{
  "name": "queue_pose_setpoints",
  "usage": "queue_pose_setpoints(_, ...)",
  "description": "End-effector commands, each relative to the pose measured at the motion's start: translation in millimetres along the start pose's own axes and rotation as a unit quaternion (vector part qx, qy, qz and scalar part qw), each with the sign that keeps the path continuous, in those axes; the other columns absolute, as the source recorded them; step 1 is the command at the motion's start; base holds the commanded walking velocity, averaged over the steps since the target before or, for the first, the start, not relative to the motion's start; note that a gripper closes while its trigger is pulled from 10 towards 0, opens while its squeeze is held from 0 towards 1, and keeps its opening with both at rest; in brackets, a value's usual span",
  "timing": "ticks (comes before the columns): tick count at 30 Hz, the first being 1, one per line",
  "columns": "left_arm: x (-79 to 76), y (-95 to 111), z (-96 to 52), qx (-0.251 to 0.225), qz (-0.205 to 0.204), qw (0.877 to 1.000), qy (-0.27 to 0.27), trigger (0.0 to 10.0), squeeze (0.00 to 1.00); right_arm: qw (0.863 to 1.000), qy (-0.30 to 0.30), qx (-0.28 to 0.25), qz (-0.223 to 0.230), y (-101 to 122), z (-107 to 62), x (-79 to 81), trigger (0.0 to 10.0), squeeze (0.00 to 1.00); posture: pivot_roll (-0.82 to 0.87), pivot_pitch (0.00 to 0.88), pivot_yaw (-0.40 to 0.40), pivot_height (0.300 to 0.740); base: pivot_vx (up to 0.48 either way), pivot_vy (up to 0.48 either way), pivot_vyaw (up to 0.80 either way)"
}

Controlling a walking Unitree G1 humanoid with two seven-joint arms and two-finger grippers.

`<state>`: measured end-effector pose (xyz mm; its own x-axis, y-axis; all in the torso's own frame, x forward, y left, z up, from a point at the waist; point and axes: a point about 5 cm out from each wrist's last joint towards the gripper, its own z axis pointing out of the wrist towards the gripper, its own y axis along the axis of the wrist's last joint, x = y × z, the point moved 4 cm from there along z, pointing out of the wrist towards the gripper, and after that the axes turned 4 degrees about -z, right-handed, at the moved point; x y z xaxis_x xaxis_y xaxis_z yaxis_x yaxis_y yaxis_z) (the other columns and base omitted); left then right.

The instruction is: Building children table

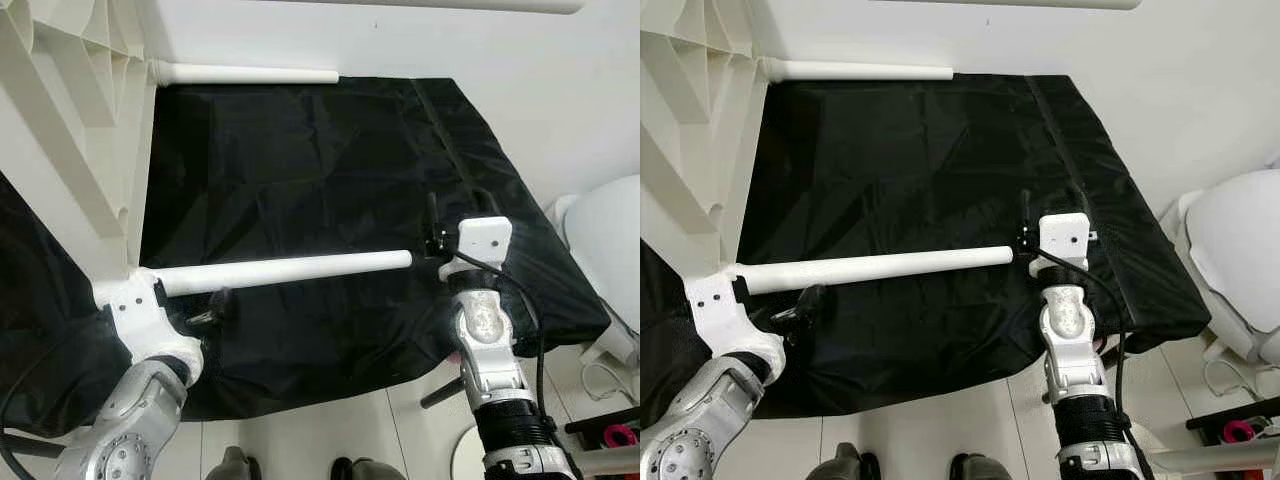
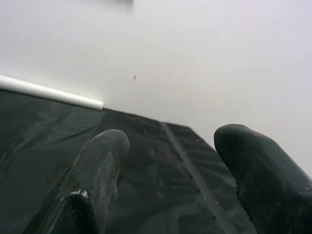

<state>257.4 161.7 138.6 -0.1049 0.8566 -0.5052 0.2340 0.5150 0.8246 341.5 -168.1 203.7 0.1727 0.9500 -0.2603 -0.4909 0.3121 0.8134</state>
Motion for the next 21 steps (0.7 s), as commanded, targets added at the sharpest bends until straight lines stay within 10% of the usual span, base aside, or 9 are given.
queue_pose_setpoints(1, -7.6, -8.8, 3.1, 0.005, -0.062, 0.998, 0.006, 10.0, 0.00, 0.999, 0.001, -0.032, -0.021, 13.2, 3.9, -0.5, 10.0, 0.00, -0.01, 0.153, -0.024, 0.740, 0.000, 0.000, 0.00)
queue_pose_setpoints(5, -7.2, -8.5, 4.1, 0.004, -0.066, 0.998, 0.009, 10.0, 0.00, 0.996, 0.003, -0.067, -0.056, 27.9, 7.4, -1.0, 10.0, 0.00, -0.01, 0.154, -0.024, 0.740, 0.000, 0.000, 0.00)
queue_pose_setpoints(10, -9.5, -7.9, 5.8, 0.012, -0.068, 0.998, 0.004, 10.0, 0.00, 0.945, -0.001, -0.244, -0.219, 95.0, 9.9, 8.7, 10.0, 0.00, -0.01, 0.153, -0.020, 0.740, 0.000, 0.000, 0.00)
queue_pose_setpoints(21, -16.7, -11.3, 12.3, 0.029, -0.067, 0.997, -0.014, 10.0, 0.00, 0.871, 0.018, -0.393, -0.296, 133.0, 2.5, 45.0, 10.0, 0.00, -0.04, 0.149, 0.014, 0.740, 0.000, 0.000, 0.00)
